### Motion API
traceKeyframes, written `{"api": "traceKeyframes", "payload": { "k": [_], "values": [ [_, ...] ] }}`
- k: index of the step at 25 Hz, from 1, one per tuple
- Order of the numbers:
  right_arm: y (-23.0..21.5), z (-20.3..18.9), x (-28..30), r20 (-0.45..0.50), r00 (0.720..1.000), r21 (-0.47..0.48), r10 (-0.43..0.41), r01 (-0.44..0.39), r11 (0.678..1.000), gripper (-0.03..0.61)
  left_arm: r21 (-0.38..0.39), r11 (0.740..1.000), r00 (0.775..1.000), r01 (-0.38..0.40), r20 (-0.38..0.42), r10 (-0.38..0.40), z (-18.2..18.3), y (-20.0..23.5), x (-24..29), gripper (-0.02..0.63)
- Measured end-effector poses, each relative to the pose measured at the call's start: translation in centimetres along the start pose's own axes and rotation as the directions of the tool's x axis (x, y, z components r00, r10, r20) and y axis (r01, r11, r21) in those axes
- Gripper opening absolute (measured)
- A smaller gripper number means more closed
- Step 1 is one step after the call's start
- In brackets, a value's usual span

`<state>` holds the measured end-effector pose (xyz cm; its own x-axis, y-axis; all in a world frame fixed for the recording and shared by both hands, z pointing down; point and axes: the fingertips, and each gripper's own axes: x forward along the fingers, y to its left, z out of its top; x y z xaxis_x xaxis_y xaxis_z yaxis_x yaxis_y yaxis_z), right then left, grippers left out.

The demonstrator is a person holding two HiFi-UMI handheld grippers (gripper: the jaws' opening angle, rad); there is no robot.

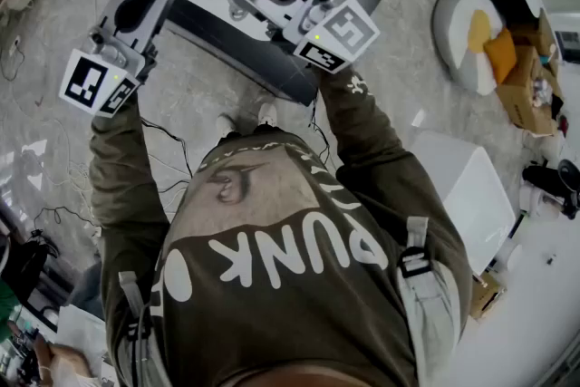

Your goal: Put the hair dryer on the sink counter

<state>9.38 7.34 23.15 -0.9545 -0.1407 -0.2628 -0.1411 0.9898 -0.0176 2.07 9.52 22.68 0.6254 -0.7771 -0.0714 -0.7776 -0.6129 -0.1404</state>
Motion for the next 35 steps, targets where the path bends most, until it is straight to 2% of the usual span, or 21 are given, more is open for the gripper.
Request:
{"api": "traceKeyframes", "payload": {
  "k": [21,35],
  "values": [
    [0.0,0.0,0.4,0.014,1.0,0.026,0.024,-0.025,0.999,0.193,0.011,1.0,1.0,-0.008,-0.005,0.008,0.2,0.0,0.0,-0.009],
    [-3.0,-0.3,-1.9,0.001,0.996,0.038,0.084,-0.084,0.996,0.193,0.017,0.997,0.997,-0.07,-0.029,0.07,-0.6,-0.6,3.3,-0.009]
  ]
}}
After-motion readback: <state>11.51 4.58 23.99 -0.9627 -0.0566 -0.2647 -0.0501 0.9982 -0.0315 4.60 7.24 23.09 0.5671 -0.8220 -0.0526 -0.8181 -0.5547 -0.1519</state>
